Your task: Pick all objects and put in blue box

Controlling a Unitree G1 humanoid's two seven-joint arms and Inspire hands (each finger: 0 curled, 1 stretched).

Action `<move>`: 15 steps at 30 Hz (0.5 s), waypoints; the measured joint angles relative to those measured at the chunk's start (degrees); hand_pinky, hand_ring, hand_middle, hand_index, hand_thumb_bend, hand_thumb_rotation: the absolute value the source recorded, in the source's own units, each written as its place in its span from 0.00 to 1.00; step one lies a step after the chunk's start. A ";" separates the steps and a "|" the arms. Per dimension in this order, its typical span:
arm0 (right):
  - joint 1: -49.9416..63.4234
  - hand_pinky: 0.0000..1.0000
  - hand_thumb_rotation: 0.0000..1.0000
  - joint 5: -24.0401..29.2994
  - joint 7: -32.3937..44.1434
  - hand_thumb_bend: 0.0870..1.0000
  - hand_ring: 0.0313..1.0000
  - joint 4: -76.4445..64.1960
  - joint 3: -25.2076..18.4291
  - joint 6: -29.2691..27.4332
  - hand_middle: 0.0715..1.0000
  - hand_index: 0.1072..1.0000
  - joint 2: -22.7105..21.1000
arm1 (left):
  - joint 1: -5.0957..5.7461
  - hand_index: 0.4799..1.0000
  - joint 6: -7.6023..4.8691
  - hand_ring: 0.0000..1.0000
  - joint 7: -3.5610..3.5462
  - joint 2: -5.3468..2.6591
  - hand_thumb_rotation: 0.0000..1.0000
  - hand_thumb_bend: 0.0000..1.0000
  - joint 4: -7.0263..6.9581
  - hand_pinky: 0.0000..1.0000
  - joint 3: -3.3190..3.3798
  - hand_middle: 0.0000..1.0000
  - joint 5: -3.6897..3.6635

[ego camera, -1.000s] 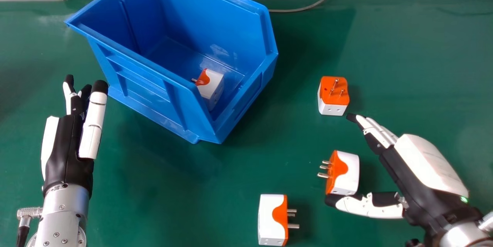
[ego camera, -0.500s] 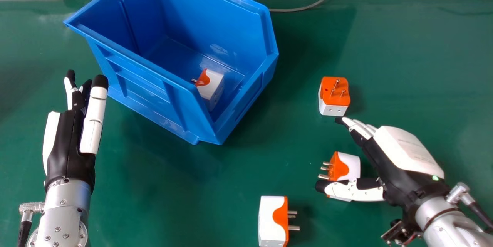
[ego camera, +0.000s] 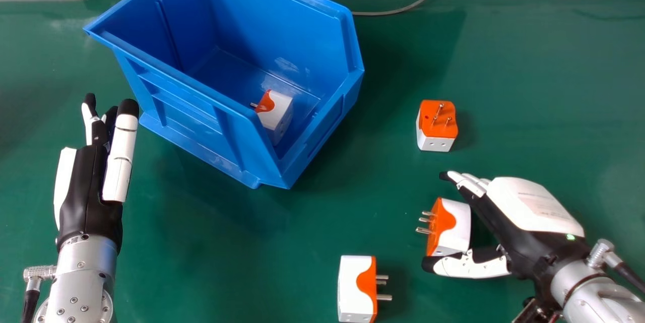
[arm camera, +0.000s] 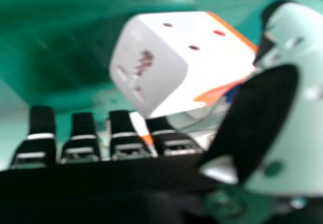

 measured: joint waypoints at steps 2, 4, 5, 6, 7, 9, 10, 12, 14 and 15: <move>-0.12 0.84 0.51 0.00 0.07 0.44 0.93 0.07 0.13 -0.03 0.94 0.91 -0.18 | 0.01 0.97 0.06 1.00 0.04 0.00 1.00 0.57 -0.29 1.00 0.00 0.98 0.01; -0.38 0.84 0.51 -0.09 0.07 0.44 0.93 0.23 0.55 -0.01 0.94 0.91 -0.22 | 0.01 0.97 0.05 1.00 0.08 0.02 1.00 0.57 -0.48 1.00 0.00 0.98 0.03; -0.63 0.84 0.51 -0.17 0.07 0.44 0.93 0.42 0.78 0.02 0.94 0.92 -0.28 | 0.01 0.97 0.05 1.00 0.12 0.02 1.00 0.57 -0.48 1.00 0.00 0.98 0.03; -1.01 0.84 0.51 -0.37 0.06 0.44 0.93 0.72 1.07 0.06 0.94 0.92 -0.34 | 0.02 0.97 0.06 1.00 0.16 0.02 1.00 0.57 -0.48 1.00 0.00 0.98 0.03; -1.49 0.85 0.51 -0.67 0.06 0.44 0.93 1.07 1.34 0.14 0.94 0.92 -0.35 | 0.02 0.96 0.06 1.00 0.16 0.02 1.00 0.57 -0.49 1.00 -0.02 0.98 0.05; -2.47 0.85 0.51 -1.14 0.04 0.44 0.93 1.84 1.82 0.29 0.94 0.92 -0.36 | 0.01 0.96 0.06 1.00 0.16 0.03 1.00 0.57 -0.53 1.00 -0.05 0.98 0.10; -2.84 0.85 0.51 -1.43 0.04 0.44 0.93 2.15 1.97 0.34 0.94 0.92 -0.37 | 0.01 0.96 0.06 1.00 0.17 0.03 1.00 0.57 -0.53 1.00 -0.05 0.98 0.15; -3.46 0.84 0.51 -2.14 0.07 0.43 0.93 2.52 2.30 0.46 0.94 0.92 -0.37 | 0.03 0.96 0.06 1.00 0.24 0.04 1.00 0.57 -0.56 1.00 -0.04 0.98 0.23; -4.11 0.84 0.50 -2.67 0.07 0.43 0.93 2.89 2.84 0.87 0.94 0.92 -0.37 | 0.04 0.96 0.06 1.00 0.24 0.04 1.00 0.57 -0.59 1.00 -0.03 0.98 0.21; -4.39 0.84 0.50 -2.98 0.07 0.43 0.93 3.00 3.20 1.17 0.94 0.92 -0.38 | 0.04 0.96 0.06 1.00 0.24 0.04 1.00 0.57 -0.59 1.00 -0.03 0.98 0.19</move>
